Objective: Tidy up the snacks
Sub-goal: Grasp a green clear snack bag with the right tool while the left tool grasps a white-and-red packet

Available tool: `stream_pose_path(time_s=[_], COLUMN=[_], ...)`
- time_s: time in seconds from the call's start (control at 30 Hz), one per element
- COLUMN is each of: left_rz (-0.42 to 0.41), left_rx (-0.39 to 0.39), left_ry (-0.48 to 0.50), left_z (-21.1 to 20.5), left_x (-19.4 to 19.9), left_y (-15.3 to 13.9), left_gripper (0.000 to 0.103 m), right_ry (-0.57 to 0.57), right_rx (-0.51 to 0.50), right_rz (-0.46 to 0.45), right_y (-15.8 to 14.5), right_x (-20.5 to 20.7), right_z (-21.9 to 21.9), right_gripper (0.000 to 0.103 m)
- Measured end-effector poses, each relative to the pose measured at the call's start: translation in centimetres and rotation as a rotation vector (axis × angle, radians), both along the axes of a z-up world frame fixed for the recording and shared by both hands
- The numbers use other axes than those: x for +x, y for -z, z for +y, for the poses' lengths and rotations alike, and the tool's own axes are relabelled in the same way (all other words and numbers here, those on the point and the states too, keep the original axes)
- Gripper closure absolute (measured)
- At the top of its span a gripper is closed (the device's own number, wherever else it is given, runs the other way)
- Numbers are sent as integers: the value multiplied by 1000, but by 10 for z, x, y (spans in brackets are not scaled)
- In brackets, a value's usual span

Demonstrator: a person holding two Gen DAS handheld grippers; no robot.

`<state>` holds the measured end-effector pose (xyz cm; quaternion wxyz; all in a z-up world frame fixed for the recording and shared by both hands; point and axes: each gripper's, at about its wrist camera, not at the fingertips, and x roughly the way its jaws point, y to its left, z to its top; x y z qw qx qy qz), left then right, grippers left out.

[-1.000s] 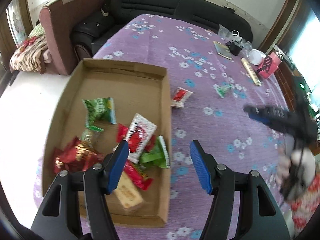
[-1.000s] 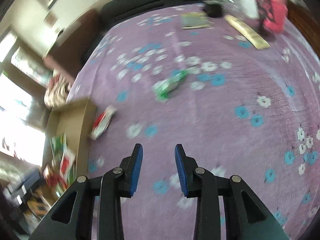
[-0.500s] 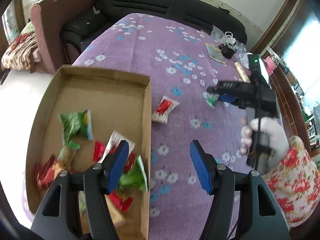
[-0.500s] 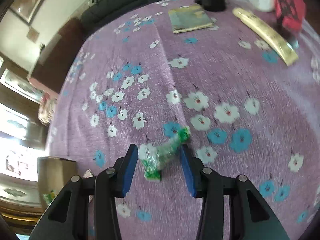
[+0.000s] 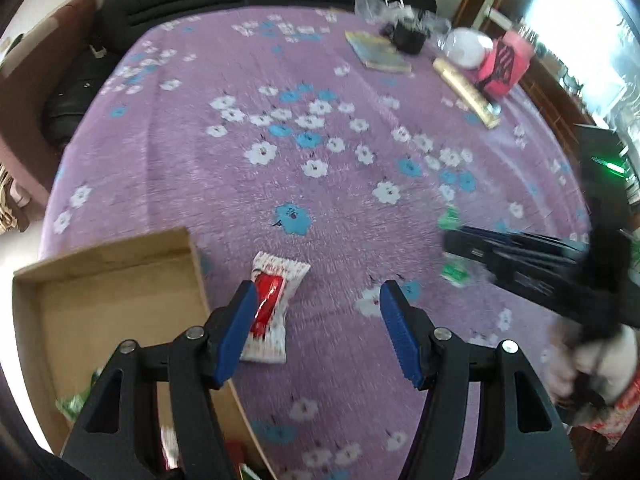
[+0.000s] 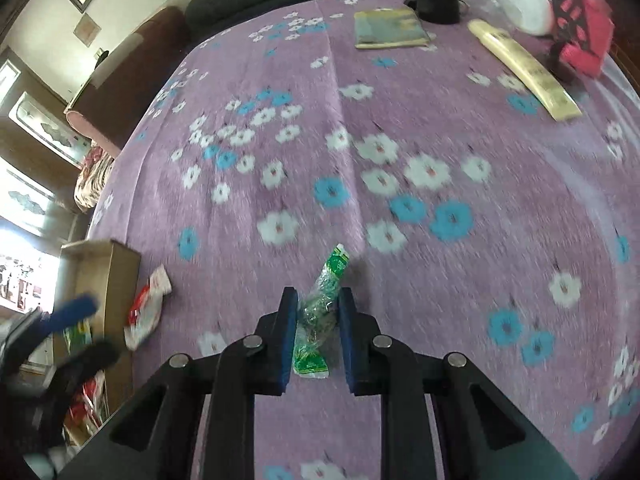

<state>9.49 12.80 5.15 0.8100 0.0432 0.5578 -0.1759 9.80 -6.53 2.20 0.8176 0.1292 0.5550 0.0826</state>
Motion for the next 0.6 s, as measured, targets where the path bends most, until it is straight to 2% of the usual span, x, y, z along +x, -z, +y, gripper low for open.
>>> stream_pose_path(time_s=[0.17,0.23,0.27,0.3,0.47,0.6], left_rz=[35,65,63,97,113,66], left_rx=[95,93,97,68,0,31], left_ry=[-3,4,8,14,37,61], left_z=[-3,-4,-5,-6,-14,-27], left_x=[16,16,14,11,-12,-27], left_y=[25,32,31,33,30,28], left_gripper=[39,44,56,72,72,70], right_ry=[4,4,1,-2,-1,-9], right_rx=[18,21,15,10,11,12], right_rz=[-17,-22,-27,-32,-20,-12], right_y=[-8,-10,-10,-10,-5,-3], right_x=[-19,-25,-25,-28,-40,-46], right_z=[-14,-16,-15,-16,-20,-18], right_gripper=[84,85,85,84,85,85])
